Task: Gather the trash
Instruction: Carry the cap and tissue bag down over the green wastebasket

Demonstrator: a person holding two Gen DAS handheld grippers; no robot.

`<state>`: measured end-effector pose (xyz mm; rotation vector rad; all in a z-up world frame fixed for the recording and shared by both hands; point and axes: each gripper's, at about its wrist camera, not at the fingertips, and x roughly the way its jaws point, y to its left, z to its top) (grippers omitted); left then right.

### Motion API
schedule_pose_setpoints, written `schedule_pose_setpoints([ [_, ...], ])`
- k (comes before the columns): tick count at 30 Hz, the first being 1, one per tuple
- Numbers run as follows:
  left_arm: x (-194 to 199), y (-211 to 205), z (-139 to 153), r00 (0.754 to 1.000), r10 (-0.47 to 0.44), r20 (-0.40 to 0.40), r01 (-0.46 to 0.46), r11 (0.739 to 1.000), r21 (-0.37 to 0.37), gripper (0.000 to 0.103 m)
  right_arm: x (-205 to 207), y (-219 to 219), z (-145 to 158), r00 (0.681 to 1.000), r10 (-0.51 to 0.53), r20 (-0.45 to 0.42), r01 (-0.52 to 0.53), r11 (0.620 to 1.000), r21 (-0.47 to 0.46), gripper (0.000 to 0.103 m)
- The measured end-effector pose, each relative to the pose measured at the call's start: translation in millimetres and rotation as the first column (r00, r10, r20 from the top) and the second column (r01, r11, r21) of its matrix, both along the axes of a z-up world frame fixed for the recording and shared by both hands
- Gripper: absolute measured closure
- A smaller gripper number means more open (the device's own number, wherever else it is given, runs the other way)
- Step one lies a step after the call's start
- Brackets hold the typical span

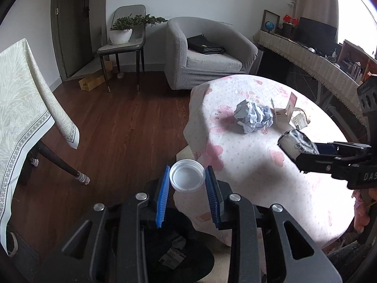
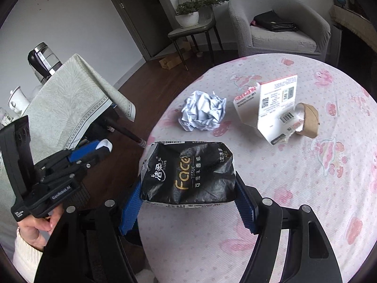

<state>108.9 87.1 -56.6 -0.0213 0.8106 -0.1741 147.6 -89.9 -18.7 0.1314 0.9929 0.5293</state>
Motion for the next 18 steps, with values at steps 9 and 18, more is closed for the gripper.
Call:
schedule_pose_setpoints([
  [9, -5.1, 32.2, -37.4, 0.994, 0.074, -0.086, -0.074, 0.997, -0.005, 0.070, -4.6, 39.2, 17.9, 0.992, 0.109, 0.057, -0.110, 0.994, 0.024, 0.031],
  [18, -13.2, 57.8, -85.0, 0.974, 0.110, -0.200, -0.104, 0.994, 0.040, 0.070, -1.4, 78.0, 17.6, 0.982, 0.178, 0.057, -0.180, 0.983, 0.033, 0.031],
])
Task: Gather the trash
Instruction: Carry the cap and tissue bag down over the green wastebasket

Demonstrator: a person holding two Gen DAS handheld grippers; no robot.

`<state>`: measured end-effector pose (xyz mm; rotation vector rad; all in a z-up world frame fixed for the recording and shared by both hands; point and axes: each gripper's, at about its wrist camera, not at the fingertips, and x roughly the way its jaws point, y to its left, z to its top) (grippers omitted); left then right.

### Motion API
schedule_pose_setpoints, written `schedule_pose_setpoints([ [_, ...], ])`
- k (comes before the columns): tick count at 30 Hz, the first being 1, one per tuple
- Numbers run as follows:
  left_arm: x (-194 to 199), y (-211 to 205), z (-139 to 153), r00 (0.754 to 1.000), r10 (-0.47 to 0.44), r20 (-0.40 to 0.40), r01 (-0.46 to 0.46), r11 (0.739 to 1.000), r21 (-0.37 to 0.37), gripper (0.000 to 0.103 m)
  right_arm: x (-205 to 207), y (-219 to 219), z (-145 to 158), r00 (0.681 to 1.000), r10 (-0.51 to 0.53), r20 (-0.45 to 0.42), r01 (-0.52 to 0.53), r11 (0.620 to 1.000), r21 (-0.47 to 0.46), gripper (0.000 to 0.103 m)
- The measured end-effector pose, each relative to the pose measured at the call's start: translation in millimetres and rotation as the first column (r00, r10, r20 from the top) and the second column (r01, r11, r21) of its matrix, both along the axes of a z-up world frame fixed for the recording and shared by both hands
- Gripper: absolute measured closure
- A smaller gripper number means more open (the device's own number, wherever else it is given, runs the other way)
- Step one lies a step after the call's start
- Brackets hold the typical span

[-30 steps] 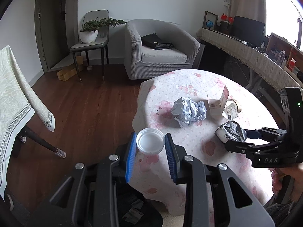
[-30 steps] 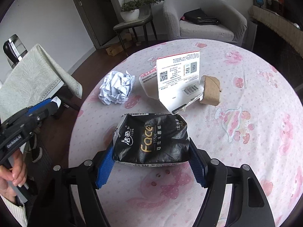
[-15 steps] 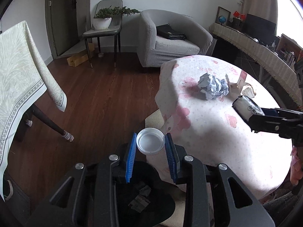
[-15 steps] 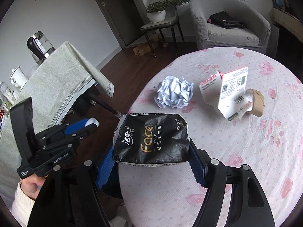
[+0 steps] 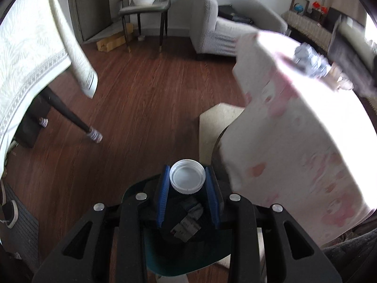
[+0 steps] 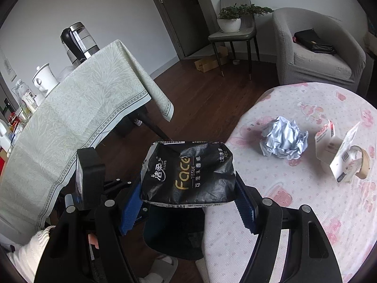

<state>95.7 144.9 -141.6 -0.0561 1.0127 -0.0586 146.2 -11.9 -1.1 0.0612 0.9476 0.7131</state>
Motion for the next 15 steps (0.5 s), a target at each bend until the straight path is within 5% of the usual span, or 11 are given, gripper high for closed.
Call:
schedule_pose_setpoints([
  [15, -26.8, 32.4, -77.0, 0.972, 0.012, -0.235, -0.003, 0.999, 0.039, 0.070, 3.7, 65.8, -23.8, 0.995, 0.095, -0.043, -0.097, 0.994, -0.045, 0.031],
])
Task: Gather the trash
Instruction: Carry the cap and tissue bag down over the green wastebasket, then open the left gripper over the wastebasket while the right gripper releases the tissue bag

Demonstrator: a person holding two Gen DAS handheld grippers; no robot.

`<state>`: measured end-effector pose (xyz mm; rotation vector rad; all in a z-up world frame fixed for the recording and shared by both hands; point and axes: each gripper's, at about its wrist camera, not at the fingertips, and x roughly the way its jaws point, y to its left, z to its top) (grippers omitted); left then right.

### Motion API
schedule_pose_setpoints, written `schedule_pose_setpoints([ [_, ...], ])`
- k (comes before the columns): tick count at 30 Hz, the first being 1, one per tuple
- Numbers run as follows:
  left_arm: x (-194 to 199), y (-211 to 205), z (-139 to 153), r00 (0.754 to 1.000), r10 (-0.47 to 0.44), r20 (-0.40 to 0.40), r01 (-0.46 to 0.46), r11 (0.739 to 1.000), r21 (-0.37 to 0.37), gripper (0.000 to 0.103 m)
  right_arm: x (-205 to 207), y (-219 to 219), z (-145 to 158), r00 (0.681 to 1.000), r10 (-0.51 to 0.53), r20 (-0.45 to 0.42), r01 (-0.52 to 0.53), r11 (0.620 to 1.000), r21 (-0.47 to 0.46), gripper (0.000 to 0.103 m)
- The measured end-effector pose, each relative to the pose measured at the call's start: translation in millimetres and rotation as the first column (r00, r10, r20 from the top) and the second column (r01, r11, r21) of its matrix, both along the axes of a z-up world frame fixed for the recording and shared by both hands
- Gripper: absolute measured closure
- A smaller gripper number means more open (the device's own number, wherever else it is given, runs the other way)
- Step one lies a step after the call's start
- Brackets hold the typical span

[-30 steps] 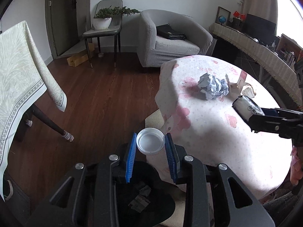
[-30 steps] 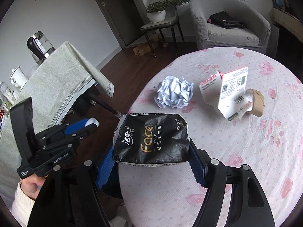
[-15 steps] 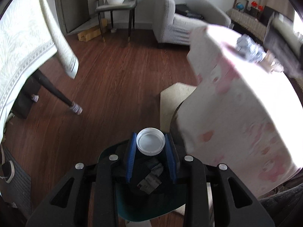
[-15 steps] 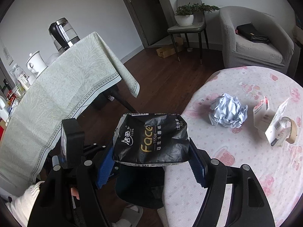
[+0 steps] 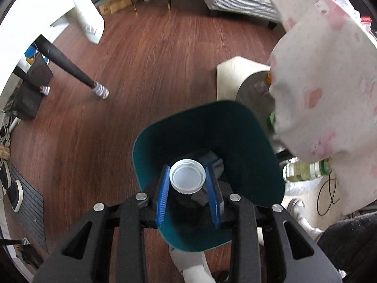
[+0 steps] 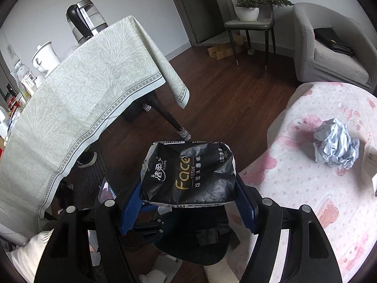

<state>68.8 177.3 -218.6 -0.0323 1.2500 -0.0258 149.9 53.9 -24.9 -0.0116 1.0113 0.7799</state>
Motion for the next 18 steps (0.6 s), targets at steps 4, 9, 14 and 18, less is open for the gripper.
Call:
schedule_pose_setpoints([
  [4, -4.9, 4.6, -6.2, 1.000, -0.014, -0.019, 0.014, 1.000, 0.002, 0.063, 1.0, 15.8, -5.5, 1.000, 0.024, -0.006, -0.024, 1.000, -0.012, 0.031],
  [9, -8.7, 14.8, -8.9, 1.000, -0.011, -0.027, 0.011, 1.000, 0.006, 0.060, 4.3, 32.3, -14.1, 0.999, 0.044, -0.023, -0.044, 0.999, -0.029, 0.031],
  [14, -11.2, 30.6, -3.3, 1.000, 0.021, -0.009, -0.021, 1.000, -0.006, 0.054, 7.3, 48.0, -29.0, 0.997, 0.058, -0.045, -0.061, 0.996, -0.061, 0.031],
  [18, -15.3, 41.6, 4.5, 0.999, 0.037, 0.011, -0.037, 0.999, -0.012, 0.051, 9.3, 61.1, -47.2, 0.995, 0.067, -0.079, -0.074, 0.993, -0.096, 0.031],
])
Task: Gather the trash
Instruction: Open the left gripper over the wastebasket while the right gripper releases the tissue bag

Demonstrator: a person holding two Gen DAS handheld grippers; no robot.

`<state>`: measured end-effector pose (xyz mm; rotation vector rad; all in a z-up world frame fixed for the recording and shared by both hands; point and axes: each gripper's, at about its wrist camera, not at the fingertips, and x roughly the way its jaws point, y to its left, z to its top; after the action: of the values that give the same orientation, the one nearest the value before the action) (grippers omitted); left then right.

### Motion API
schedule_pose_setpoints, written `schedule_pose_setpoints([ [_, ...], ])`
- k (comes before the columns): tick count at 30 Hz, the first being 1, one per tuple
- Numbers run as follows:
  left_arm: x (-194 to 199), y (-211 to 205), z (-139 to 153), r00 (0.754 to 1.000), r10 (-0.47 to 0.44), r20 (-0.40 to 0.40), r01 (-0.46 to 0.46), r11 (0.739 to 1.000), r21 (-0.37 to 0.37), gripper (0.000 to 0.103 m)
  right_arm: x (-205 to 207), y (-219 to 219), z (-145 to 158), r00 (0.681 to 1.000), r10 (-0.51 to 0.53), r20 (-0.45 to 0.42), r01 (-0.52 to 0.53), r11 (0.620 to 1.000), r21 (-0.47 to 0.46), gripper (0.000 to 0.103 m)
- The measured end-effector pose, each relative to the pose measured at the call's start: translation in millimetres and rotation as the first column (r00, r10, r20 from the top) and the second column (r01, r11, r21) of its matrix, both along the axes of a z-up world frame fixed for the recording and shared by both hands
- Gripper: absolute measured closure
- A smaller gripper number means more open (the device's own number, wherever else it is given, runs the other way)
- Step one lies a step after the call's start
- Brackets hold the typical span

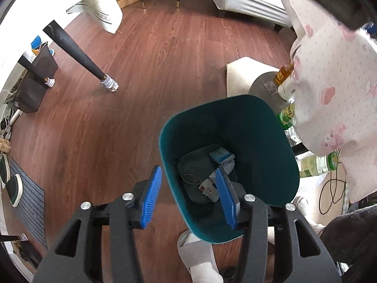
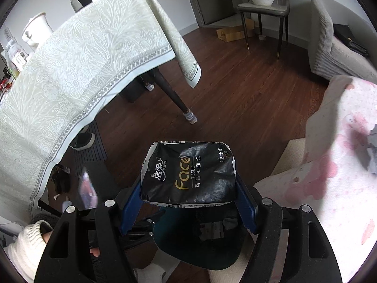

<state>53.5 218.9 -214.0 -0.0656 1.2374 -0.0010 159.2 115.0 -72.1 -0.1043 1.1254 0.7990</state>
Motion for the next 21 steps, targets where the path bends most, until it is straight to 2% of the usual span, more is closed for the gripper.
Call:
schedule_pose_setpoints([
  [8, -9.4, 24.6, 18.8, 0.998, 0.044, 0.048, -0.044, 0.999, -0.013, 0.048, -1.6, 24.0, -36.4, 0.998, 0.028, -0.062, -0.032, 0.997, -0.068, 0.031],
  [15, -15.4, 37.6, 47.8, 0.988, 0.069, 0.139, -0.068, 0.998, -0.016, 0.048, -7.2, 41.4, -67.0, 0.992, 0.048, -0.116, -0.061, 0.992, -0.114, 0.031],
  [21, -19.5, 45.5, 70.4, 0.972, 0.099, 0.215, -0.093, 0.995, -0.037, 0.055, -12.3, 50.3, -88.7, 0.987, 0.063, -0.147, -0.086, 0.985, -0.150, 0.031],
])
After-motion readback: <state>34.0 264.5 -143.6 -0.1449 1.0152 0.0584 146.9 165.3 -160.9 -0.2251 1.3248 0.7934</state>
